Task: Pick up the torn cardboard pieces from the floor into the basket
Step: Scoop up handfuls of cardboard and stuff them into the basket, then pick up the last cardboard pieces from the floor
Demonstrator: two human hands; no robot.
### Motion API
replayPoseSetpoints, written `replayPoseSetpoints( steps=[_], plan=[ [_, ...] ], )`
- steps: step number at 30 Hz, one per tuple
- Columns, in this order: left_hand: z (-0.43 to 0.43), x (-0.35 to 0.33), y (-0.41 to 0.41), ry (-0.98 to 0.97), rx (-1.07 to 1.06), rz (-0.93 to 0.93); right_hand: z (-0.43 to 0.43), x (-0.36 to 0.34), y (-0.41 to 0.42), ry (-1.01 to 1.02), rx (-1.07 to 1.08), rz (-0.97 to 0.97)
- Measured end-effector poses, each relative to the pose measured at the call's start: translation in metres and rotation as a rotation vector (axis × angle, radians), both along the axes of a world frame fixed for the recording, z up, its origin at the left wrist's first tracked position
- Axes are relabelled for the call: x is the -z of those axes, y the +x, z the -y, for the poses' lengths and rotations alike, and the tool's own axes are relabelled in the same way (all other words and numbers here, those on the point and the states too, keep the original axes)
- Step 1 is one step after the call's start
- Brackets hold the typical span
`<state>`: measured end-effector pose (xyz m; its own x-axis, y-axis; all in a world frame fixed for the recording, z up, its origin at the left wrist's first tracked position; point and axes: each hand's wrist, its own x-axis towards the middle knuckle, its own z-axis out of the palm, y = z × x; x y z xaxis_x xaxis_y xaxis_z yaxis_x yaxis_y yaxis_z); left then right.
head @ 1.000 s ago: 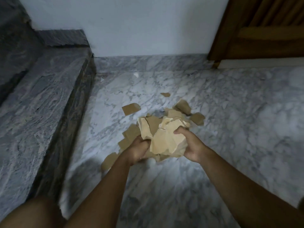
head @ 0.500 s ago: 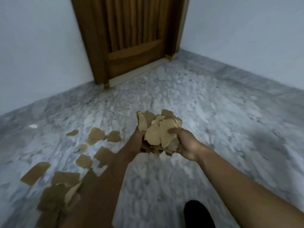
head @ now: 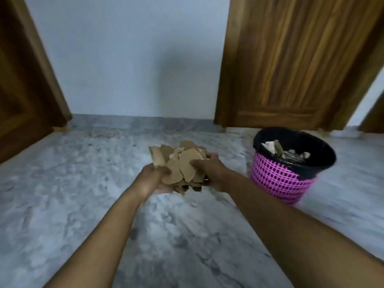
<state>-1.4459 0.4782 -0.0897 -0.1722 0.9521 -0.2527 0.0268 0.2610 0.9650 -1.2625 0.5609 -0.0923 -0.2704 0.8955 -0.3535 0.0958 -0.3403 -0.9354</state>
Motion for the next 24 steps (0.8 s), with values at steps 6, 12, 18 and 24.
replayPoseSetpoints(
  steps=[6, 12, 18, 24],
  plan=[
    [-0.155, -0.009, 0.182, -0.003, 0.074, 0.080, -0.119, -0.011, 0.182, 0.096, 0.205, 0.075],
    [-0.263, -0.002, 0.333, -0.049, 0.182, 0.109, -0.193, 0.005, 0.329, 0.024, 0.476, 0.141],
    [-0.301, 0.019, 0.375, 0.057, 0.120, -0.066, -0.227, 0.017, 0.391, -0.019, 0.348, 0.418],
    [-0.275, 0.017, 0.328, 0.213, 0.082, -0.260, -0.221, 0.011, 0.362, 0.173, 0.277, 0.594]
  ],
)
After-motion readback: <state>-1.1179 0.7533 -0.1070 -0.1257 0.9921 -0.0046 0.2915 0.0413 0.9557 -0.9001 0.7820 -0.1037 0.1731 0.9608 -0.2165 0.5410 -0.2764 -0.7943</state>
